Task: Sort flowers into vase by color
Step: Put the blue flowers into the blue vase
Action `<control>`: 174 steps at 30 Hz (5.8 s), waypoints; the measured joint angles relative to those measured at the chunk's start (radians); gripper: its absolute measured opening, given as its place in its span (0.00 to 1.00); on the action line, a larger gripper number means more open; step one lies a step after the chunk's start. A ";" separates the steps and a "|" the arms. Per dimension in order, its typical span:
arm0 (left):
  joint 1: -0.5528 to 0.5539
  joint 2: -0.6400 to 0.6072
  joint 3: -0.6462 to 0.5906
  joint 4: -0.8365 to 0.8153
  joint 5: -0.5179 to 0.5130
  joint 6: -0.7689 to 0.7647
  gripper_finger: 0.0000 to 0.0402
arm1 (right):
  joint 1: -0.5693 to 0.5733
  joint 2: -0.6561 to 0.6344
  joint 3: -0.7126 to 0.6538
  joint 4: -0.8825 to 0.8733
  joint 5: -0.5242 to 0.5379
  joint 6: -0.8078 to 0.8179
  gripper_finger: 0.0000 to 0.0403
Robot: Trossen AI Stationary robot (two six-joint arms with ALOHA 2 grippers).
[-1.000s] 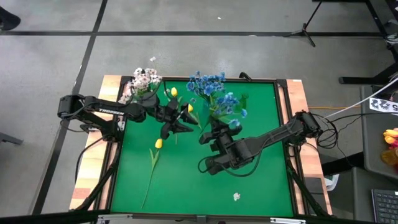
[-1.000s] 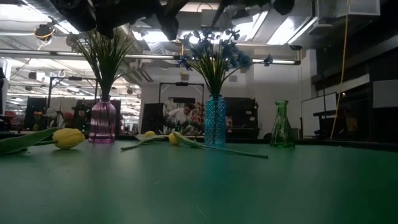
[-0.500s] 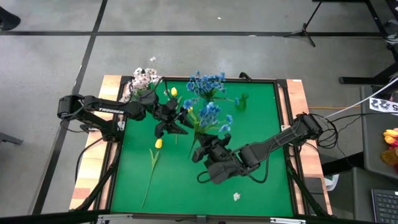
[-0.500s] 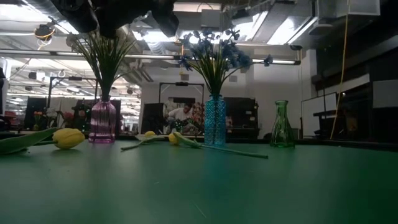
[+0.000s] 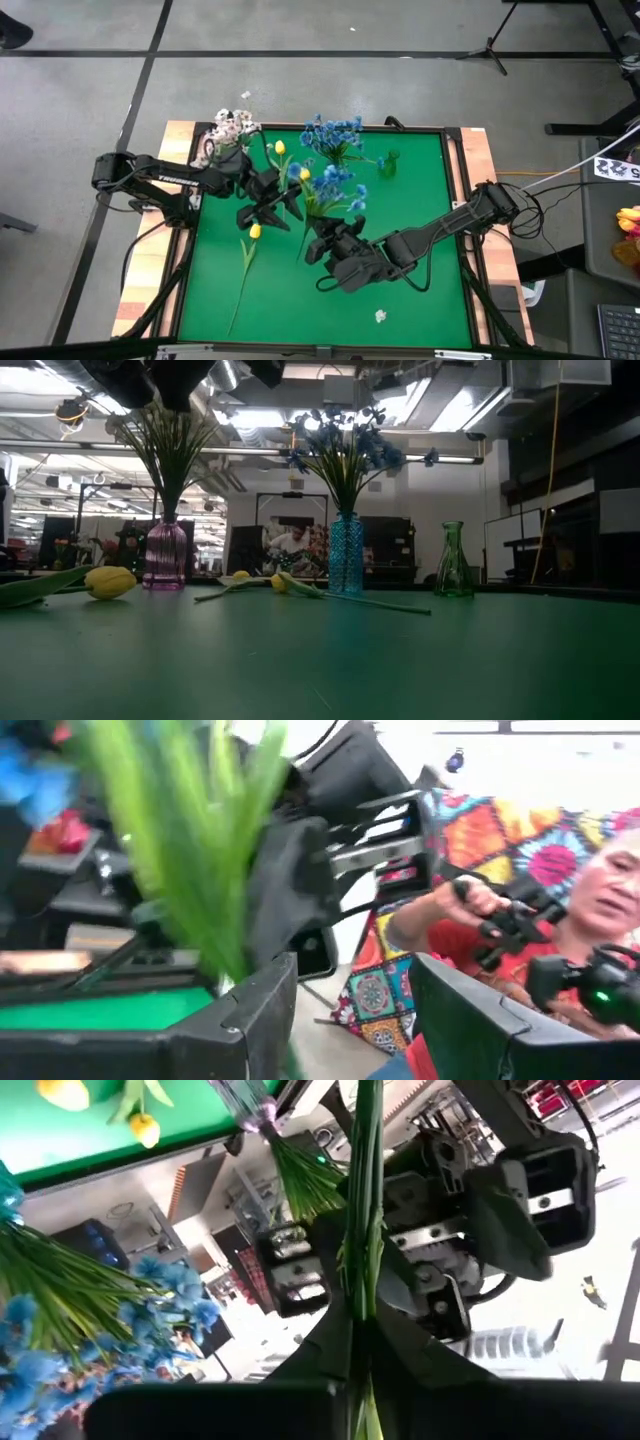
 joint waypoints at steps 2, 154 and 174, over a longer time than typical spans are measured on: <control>0.000 0.001 0.000 -0.026 -0.035 0.002 0.48 | 0.000 0.000 0.000 0.012 0.001 -0.021 0.05; 0.090 0.042 0.012 -0.030 -0.252 -0.008 0.05 | -0.047 -0.038 -0.001 0.072 0.081 0.014 0.39; -0.097 0.041 0.011 -0.045 -1.193 0.562 0.04 | 0.169 -0.201 0.000 -0.548 0.463 0.948 0.39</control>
